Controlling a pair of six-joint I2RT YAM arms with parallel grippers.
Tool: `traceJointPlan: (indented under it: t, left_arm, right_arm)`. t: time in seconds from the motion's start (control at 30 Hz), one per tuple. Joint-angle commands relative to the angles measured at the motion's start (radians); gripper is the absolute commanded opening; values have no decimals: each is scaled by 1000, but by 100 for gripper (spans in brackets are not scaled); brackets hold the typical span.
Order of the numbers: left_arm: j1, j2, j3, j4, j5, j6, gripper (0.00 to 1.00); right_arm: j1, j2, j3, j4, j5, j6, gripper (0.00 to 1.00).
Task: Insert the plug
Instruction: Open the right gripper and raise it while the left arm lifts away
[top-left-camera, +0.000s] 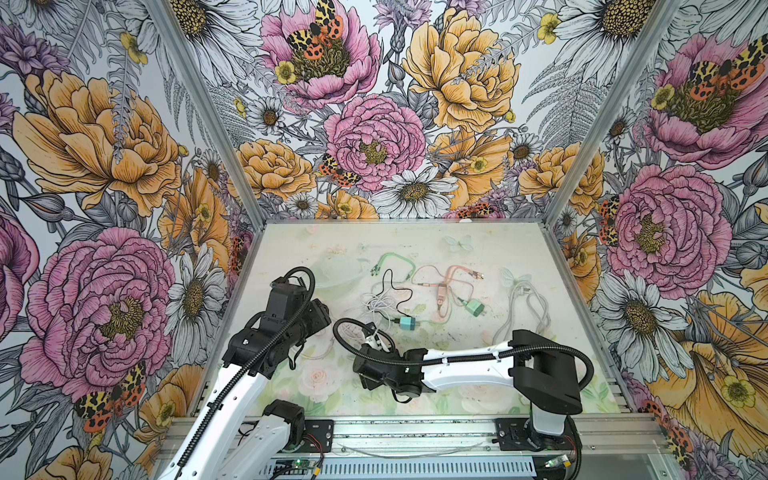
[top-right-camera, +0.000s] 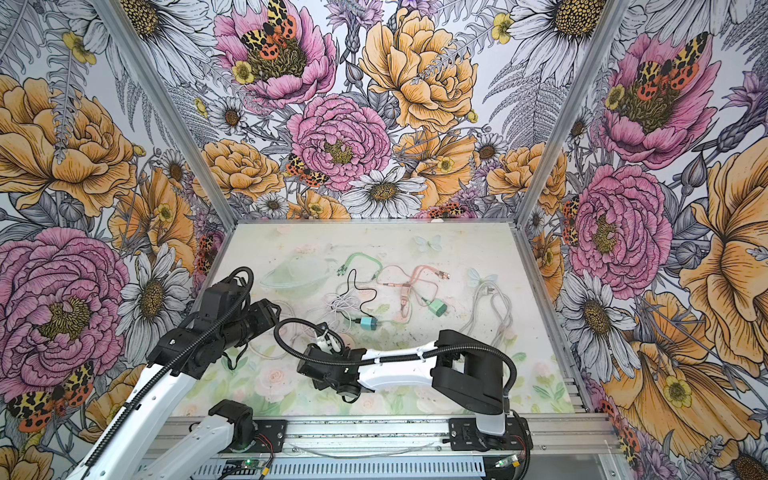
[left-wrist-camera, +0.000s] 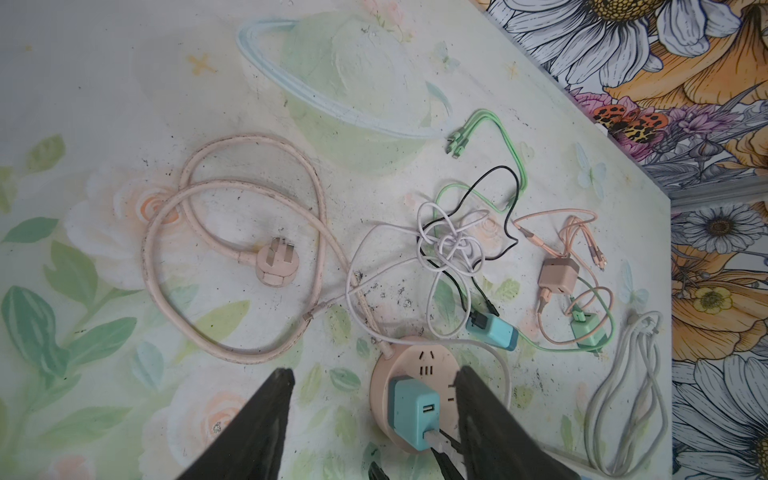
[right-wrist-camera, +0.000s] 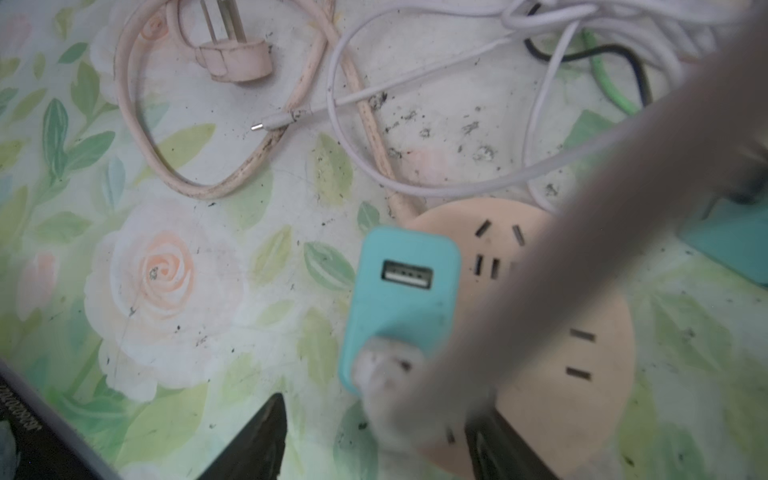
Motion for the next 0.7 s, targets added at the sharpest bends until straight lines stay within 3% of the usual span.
traceJointPlan:
  t: [0.0, 0.17, 0.43, 0.53, 0.67]
  left_arm:
    - [8, 2, 22, 20, 2, 34, 65]
    - [6, 37, 38, 20, 9, 47, 65]
    - [-62, 95, 3, 54, -63, 12, 65]
    - [-115, 179, 17, 82, -89, 11, 65]
    - [-176, 329, 50, 163, -83, 12, 65]
  right_arm:
    - [-3, -121, -45, -23, -15, -42, 69]
    - [-46, -321, -160, -27, -62, -83, 69]
    - [-288, -670, -392, -32, -85, -63, 69]
    - [-398, -699, -396, -35, -99, -108, 66]
    - [-512, -624, -339, -36, -159, -187, 64]
